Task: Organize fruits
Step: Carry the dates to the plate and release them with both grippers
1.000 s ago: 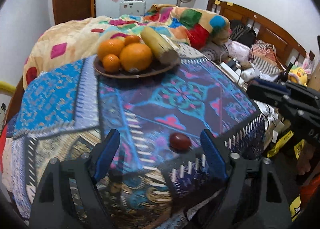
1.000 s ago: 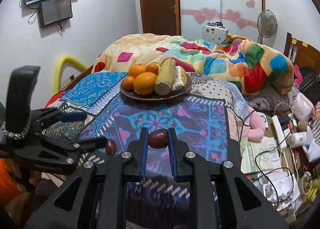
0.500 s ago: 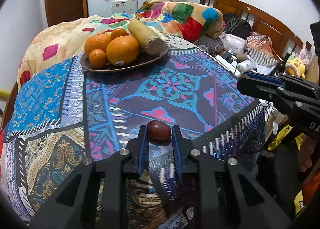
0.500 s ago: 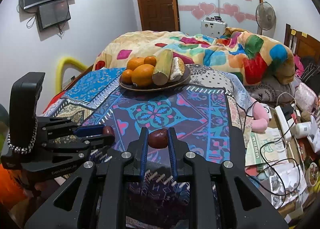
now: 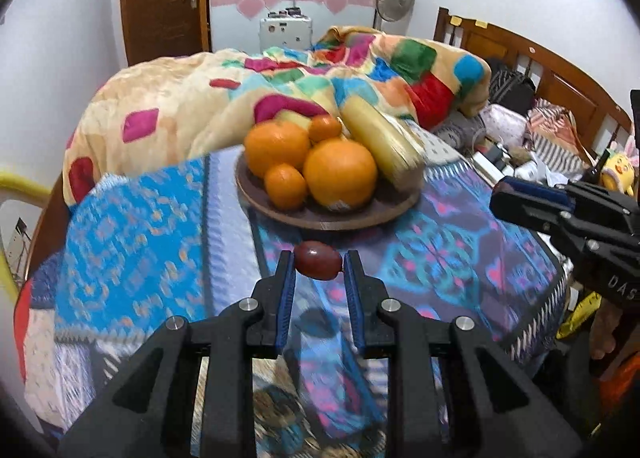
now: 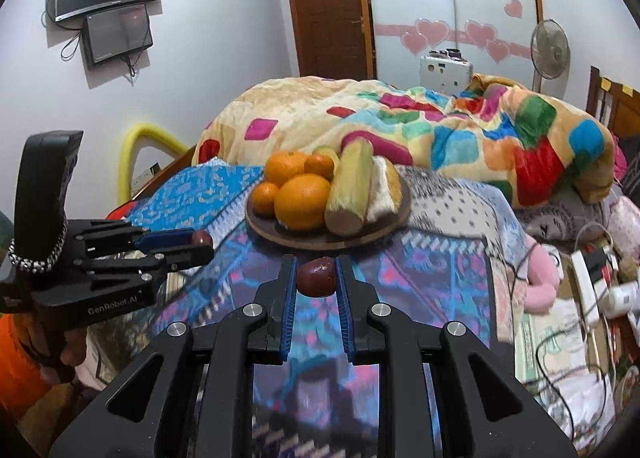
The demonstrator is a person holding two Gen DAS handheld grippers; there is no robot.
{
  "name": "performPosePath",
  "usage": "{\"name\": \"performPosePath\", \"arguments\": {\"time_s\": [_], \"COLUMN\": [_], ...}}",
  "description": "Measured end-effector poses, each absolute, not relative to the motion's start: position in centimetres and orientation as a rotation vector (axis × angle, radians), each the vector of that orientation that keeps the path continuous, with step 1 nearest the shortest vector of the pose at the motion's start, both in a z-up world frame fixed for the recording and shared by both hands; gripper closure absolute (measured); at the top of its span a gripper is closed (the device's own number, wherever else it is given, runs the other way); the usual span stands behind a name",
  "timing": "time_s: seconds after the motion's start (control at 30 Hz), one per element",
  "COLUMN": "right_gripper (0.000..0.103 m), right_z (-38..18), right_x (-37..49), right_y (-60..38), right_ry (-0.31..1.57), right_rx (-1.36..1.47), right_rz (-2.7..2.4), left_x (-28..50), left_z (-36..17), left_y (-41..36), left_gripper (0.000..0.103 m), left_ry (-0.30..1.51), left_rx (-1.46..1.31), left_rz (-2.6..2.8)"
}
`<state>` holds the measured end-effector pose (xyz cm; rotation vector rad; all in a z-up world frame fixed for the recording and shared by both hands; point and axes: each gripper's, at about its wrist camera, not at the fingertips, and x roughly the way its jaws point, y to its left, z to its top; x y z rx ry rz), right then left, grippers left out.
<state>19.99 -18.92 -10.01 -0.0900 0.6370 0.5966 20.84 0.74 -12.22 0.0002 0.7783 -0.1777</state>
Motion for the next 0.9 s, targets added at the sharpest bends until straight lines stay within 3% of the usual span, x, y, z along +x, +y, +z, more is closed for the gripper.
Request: {"name": "performPosePath", "arguments": {"time_s": [0.77,0.9], "right_gripper": [0.085,0.085], "right_z": [-10.2,-10.6], "right_x": [29.1,29.6], "right_y": [-12.5,-12.4], "right_ry": [0.615,0.645], "right_rx": [-0.266,-0.259], "right_rz": [0.624,0.636], "left_x": [30.5,30.7], "left_z": [-11.8,-12.3], "left_y": [0.7,0.8], "left_gripper": [0.078,0.071], "left_ry": [0.778,0.786], "left_rx": [0.069,0.065], "left_rz": [-0.242,-0.243]}}
